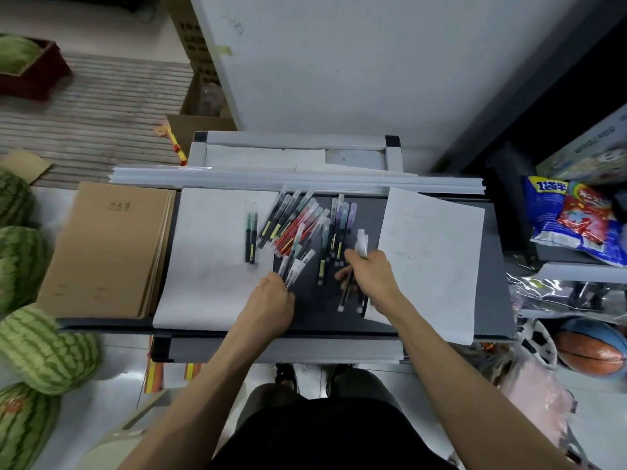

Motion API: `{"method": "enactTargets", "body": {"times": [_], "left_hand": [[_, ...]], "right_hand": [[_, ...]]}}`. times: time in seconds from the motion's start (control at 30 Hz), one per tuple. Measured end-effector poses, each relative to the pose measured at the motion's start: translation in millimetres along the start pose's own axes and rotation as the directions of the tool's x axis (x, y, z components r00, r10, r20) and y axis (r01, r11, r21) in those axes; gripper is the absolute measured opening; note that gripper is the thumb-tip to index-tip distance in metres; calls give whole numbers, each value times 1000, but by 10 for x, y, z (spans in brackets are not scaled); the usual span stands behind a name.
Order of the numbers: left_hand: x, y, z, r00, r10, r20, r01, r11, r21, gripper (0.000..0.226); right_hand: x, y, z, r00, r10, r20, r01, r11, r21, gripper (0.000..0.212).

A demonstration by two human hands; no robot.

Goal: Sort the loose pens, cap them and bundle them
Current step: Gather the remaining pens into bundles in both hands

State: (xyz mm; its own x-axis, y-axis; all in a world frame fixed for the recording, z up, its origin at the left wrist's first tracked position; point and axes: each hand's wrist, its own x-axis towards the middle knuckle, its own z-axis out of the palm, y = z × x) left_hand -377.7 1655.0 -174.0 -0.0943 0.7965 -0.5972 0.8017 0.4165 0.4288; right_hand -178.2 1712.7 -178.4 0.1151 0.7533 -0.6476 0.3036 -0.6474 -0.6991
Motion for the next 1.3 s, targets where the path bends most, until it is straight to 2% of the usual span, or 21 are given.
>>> {"method": "enactTargets", "body": {"times": [0.07, 0.13, 0.2, 0.3, 0.37, 0.53, 0.7, 0.93, 1.03, 1.13, 1.23, 1.3], "left_hand": [[-36, -24, 7, 1000, -6, 6, 6, 1000, -20, 9], [-76, -54, 9, 1000, 3, 9, -3, 999, -34, 8], [-111, -76, 0, 1000, 20, 10, -20, 998, -52, 6], [-148, -86, -19, 999, 50, 7, -49, 996, -78, 11], [-176, -78, -24, 997, 80, 9, -79, 993, -90, 11], [-238, -64, -47, 988, 152, 10, -150, 986, -73, 9], [-215, -75, -74, 978, 190, 81, -188, 982, -25, 13], [-139, -114, -76, 962, 253, 99, -243, 964, -109, 12], [-103, -143, -66, 962, 265, 65, -246, 945, -216, 13], [-96, -182, -87, 968, 248, 38, -215, 897, -385, 11], [-80, -186, -119, 968, 250, 27, -189, 794, -577, 17], [-38, -155, -119, 967, 245, 64, -117, 656, -746, 19]], "right_hand": [[-37, -11, 106, 995, 35, 98, -48, 990, 133, 22], [-41, -32, 205, 994, 44, 105, -65, 975, 212, 24], [-19, -87, 288, 996, 47, 74, -67, 954, 292, 35], [28, -204, 369, 999, 44, 29, -50, 973, 224, 50], [46, -265, 405, 997, 43, 56, -55, 972, 228, 57], [38, -307, 432, 996, 72, 61, -87, 949, 302, 49], [53, -289, 403, 998, 40, 55, -58, 924, 377, 42], [32, -398, 290, 1000, -28, 8, 19, 833, 553, 30], [53, -485, 165, 999, -17, -41, 40, 769, 638, 20], [110, -556, -1, 1000, -11, -17, 20, 706, 708, 19], [146, -545, -84, 1000, 17, -5, -10, 765, 644, 18], [149, -510, -93, 999, 49, 10, -46, 817, 574, 14]]}}
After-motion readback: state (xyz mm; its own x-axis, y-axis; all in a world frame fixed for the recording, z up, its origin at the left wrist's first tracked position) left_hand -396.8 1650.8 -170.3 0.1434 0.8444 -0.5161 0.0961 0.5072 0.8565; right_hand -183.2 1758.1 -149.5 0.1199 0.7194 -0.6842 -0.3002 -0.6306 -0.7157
